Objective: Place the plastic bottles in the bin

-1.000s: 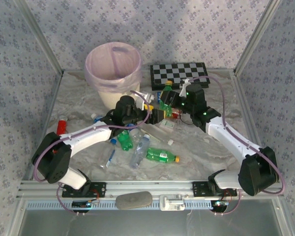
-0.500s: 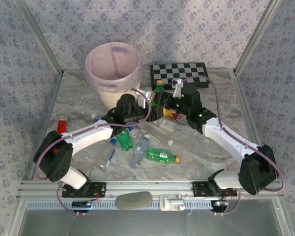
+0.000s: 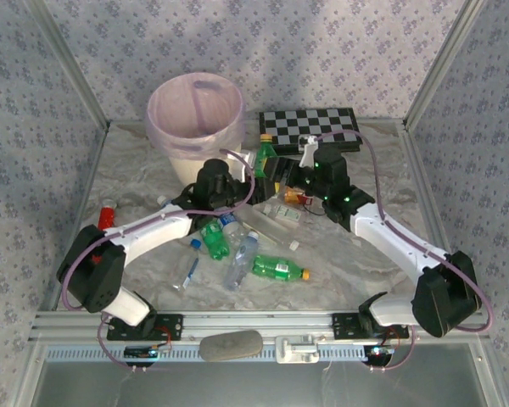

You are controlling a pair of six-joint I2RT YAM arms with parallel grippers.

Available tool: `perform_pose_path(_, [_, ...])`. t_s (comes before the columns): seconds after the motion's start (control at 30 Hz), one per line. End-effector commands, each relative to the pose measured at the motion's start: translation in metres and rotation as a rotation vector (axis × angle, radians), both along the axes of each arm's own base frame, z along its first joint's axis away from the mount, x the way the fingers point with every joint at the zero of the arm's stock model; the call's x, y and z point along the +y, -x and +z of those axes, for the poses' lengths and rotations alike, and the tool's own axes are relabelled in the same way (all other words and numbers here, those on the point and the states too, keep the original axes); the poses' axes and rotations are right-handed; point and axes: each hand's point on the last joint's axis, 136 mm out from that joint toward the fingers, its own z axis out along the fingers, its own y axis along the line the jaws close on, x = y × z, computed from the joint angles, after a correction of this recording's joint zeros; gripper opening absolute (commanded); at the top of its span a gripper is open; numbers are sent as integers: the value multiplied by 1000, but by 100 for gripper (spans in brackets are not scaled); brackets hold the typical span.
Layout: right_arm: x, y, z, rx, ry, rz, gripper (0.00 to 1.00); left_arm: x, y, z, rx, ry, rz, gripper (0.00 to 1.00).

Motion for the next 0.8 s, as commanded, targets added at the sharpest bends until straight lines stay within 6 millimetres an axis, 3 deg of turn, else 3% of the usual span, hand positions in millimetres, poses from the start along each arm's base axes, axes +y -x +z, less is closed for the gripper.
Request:
perform_pose_path(0.0, [-24, -4, 8, -12, -26, -81, 75, 25, -11, 16, -29, 9, 79, 44])
perform_pose_path(0.13, [-44, -6, 4, -2, -75, -142, 75, 49, -22, 38, -76, 13, 127, 44])
perform_pose_path(0.47, [-51, -13, -42, 126, -102, -187, 77, 99, -36, 145, -401, -111, 251, 44])
perform_pose_path(0.63, [-48, -16, -56, 164, -111, -191, 78, 141, -63, 167, -441, -184, 389, 44])
perform_pose_path(0.77, [-46, -18, -61, 180, -106, -184, 79, 171, -91, 170, -422, -250, 469, 44])
